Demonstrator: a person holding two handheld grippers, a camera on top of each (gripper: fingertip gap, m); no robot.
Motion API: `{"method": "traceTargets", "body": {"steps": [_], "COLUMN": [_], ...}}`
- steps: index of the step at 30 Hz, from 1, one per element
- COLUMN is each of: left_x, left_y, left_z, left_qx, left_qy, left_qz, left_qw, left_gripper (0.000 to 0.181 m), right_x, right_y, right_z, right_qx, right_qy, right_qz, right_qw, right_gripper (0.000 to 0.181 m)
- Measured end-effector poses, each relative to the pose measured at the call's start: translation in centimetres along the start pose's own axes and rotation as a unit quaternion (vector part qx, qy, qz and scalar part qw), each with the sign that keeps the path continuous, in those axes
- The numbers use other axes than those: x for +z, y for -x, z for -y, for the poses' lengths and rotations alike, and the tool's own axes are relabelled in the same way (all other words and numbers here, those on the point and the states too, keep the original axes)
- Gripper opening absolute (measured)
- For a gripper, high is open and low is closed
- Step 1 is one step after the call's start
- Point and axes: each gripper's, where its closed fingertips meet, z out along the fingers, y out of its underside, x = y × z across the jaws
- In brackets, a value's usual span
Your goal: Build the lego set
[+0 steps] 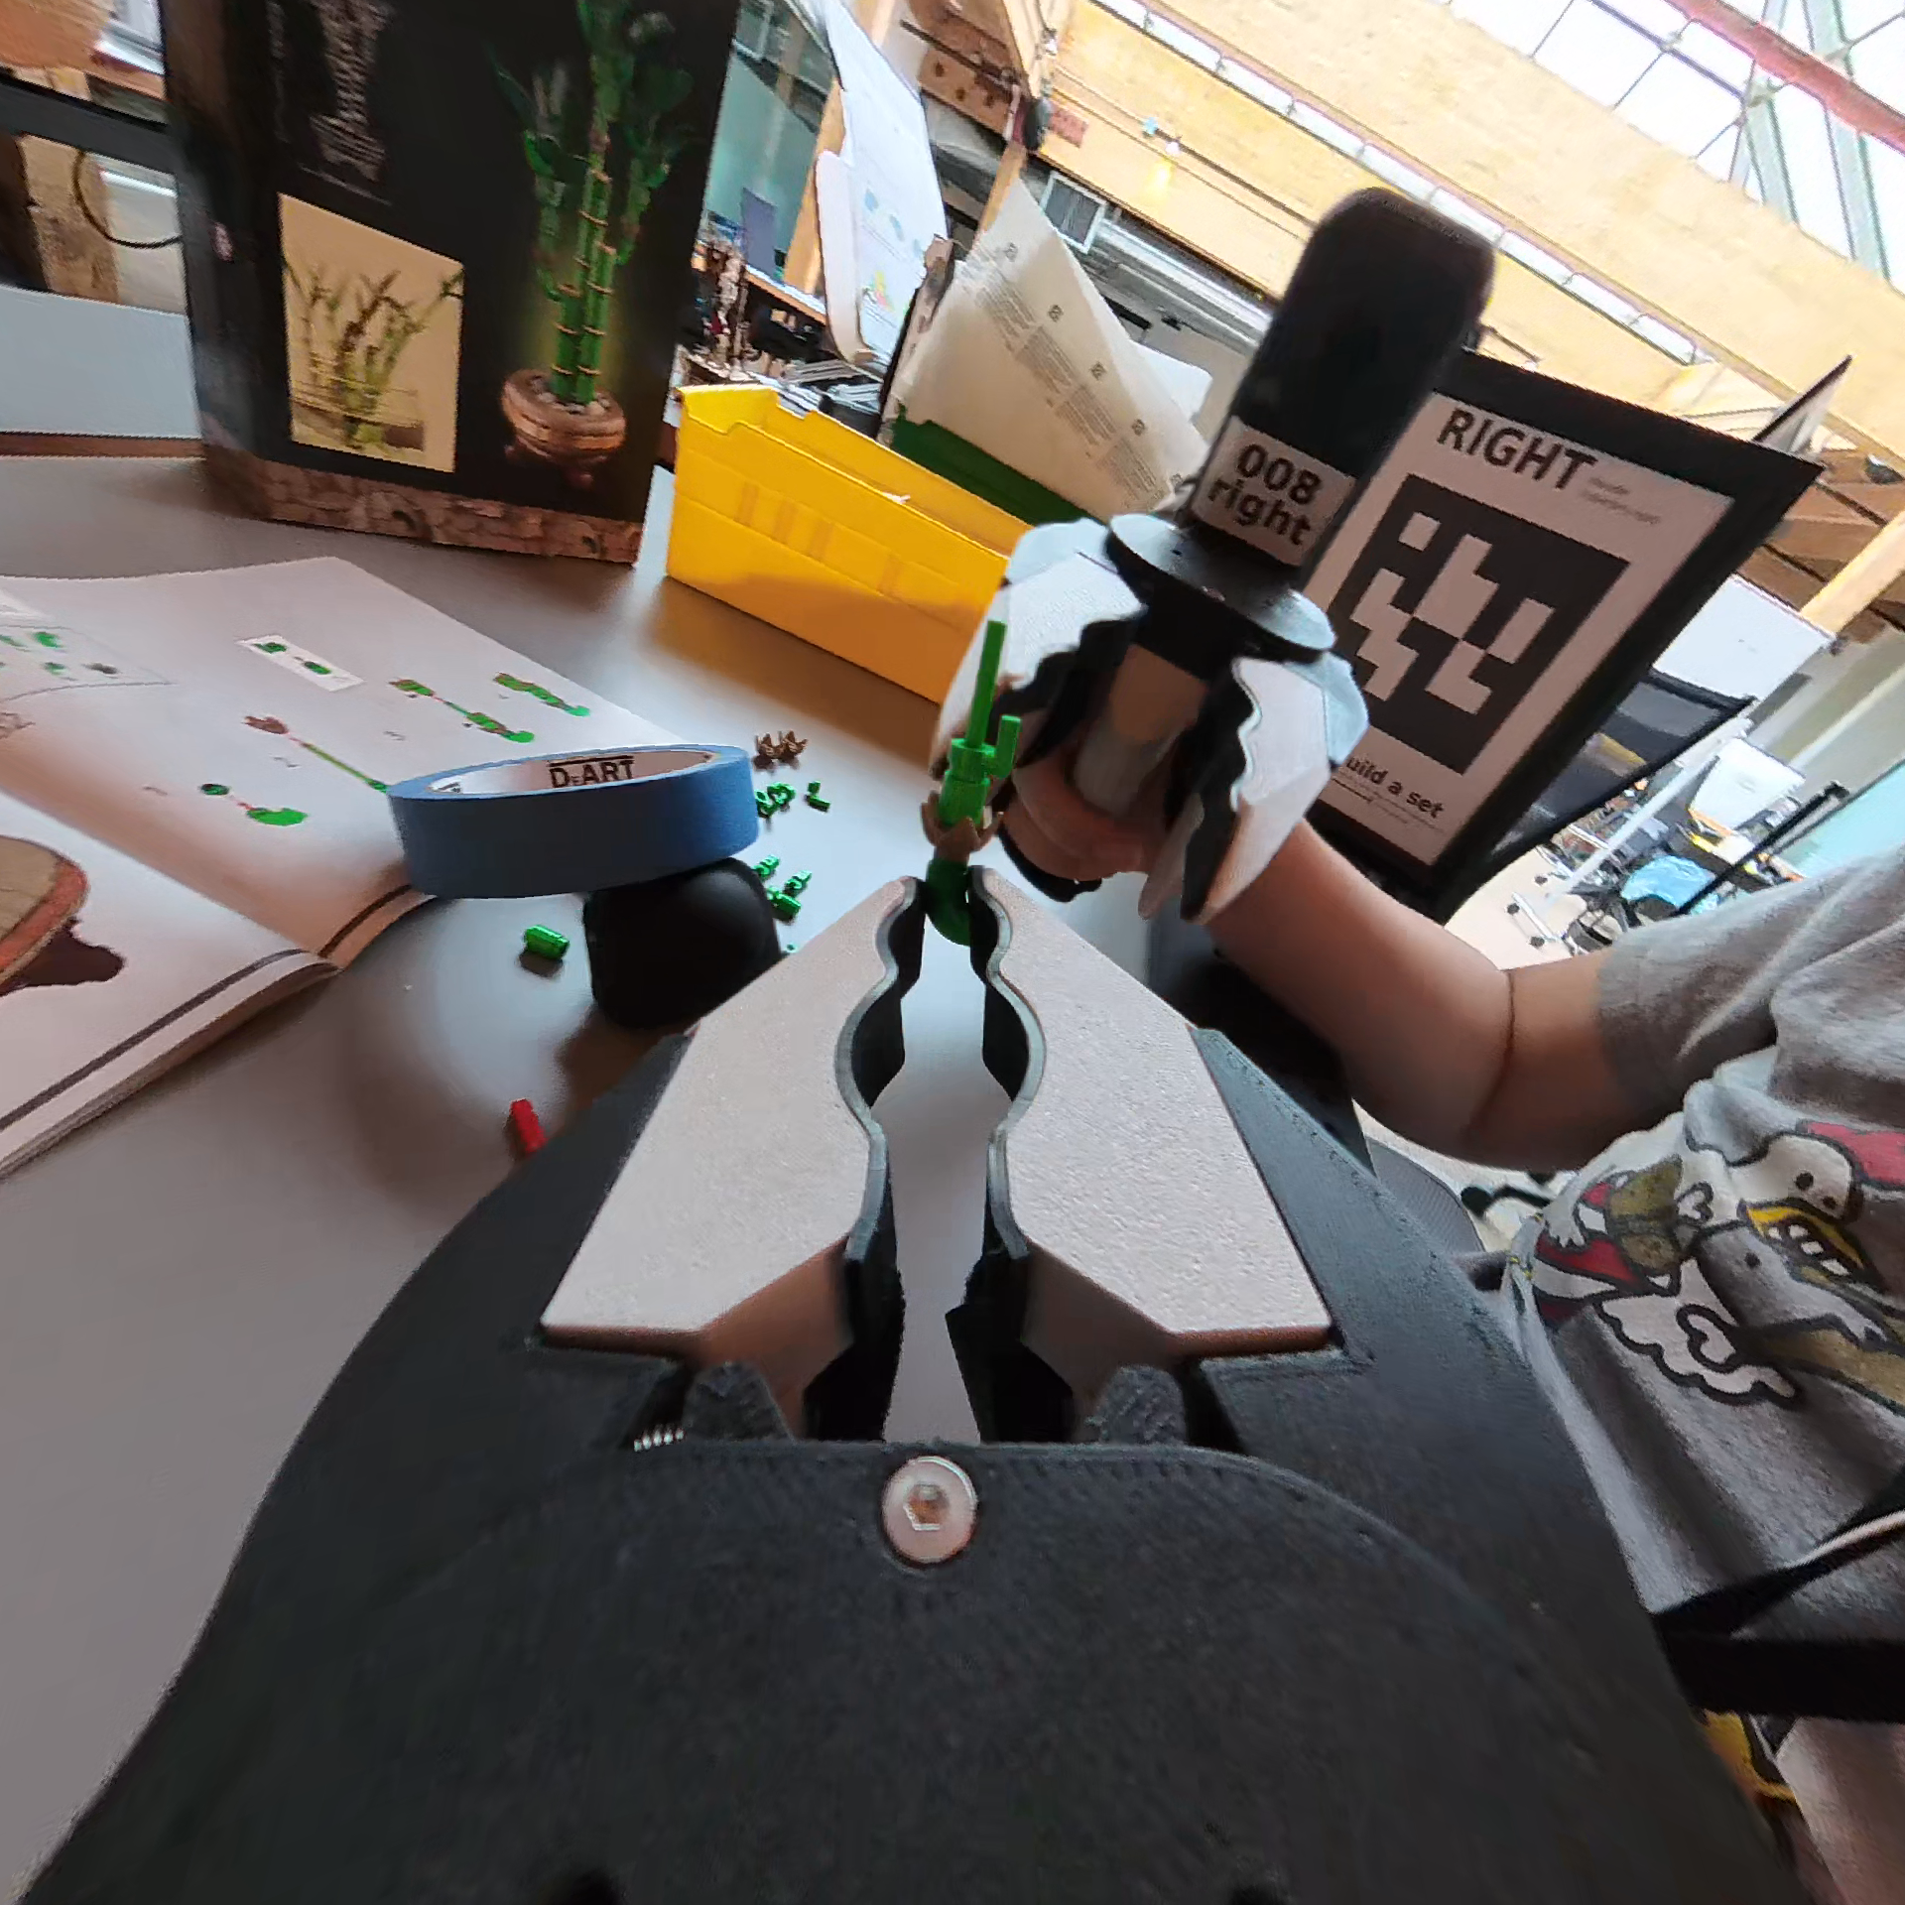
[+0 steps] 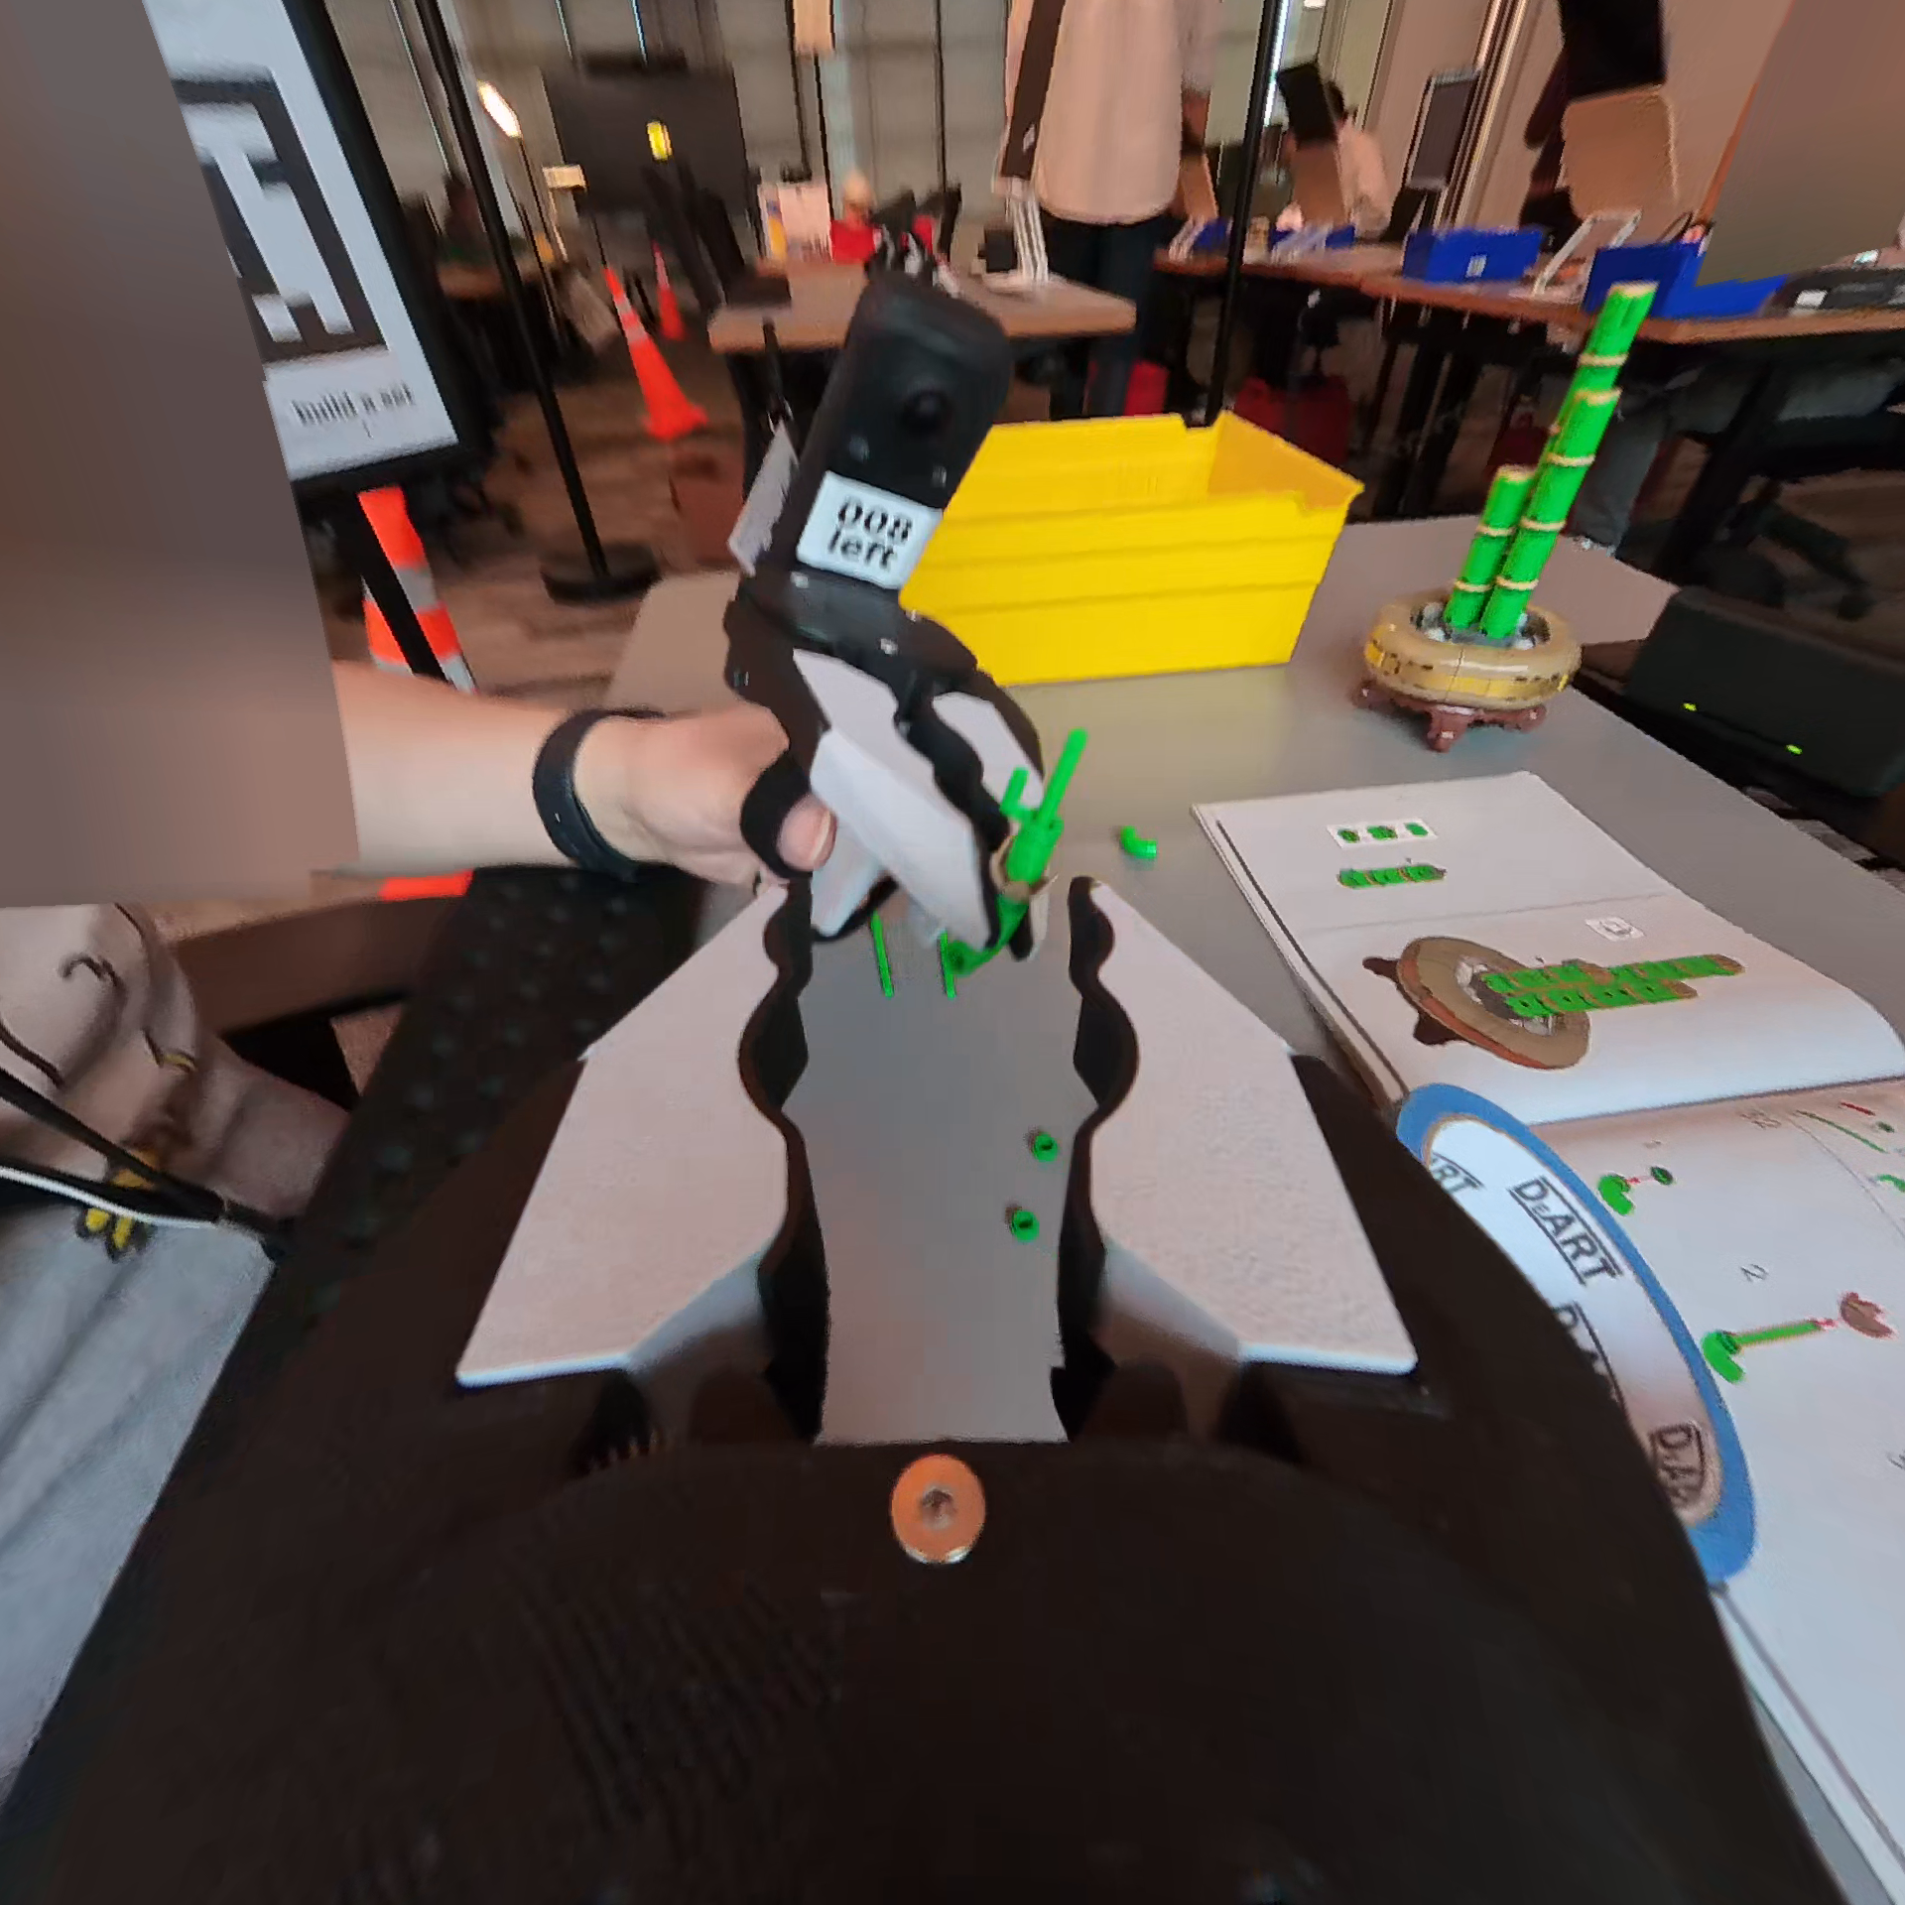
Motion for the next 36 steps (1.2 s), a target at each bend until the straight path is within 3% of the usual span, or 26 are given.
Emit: {"method": "traceTargets", "body": {"steps": [9,22,25,36], "left_x": [-0.8,-0.9,-1.0,-0.4], "left_y": [1.0,-0.8,0.2,2.1], "left_z": [0.9,2.1,1.8,0.5], "left_qx": [-0.011,-0.017,-0.008,0.028], "left_qy": [-0.027,-0.057,-0.049,-0.01], "left_qz": [0.028,-0.027,0.008,0.089], "left_qw": [0.999,0.998,0.999,0.996], "left_gripper": [0.006,0.006,0.006,0.006], "right_x": [0.2,1.0,0.9,2.0], "right_y": [-0.7,-0.3,-0.2,-2.5], "right_z": [-2.0,-1.0,-0.3,-1.8], "right_qx": [0.022,0.118,0.132,0.068], "right_qy": [0.054,-0.015,-0.035,0.012], "right_qz": [-0.017,0.036,0.046,-0.086], "right_qw": [0.998,0.992,0.99,0.994], "right_gripper": [0.031,0.023,0.021,0.015]}}
